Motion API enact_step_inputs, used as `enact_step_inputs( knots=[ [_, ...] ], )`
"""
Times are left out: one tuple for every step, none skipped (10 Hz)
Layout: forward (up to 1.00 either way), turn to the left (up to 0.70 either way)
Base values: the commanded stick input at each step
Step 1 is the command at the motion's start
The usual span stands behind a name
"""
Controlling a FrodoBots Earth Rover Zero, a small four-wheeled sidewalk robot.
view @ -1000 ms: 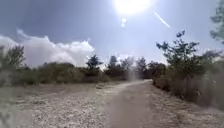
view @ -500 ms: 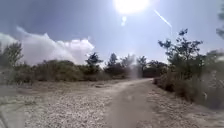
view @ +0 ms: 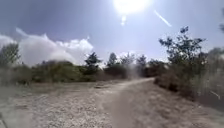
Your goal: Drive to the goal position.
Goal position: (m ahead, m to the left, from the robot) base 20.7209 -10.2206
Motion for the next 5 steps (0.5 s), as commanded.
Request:
enact_step_inputs(
  knots=[
    [0.45,0.02],
    [0.45,0.02],
    [0.45,0.14],
    [0.45,0.26],
    [0.45,0.27]
  ],
)
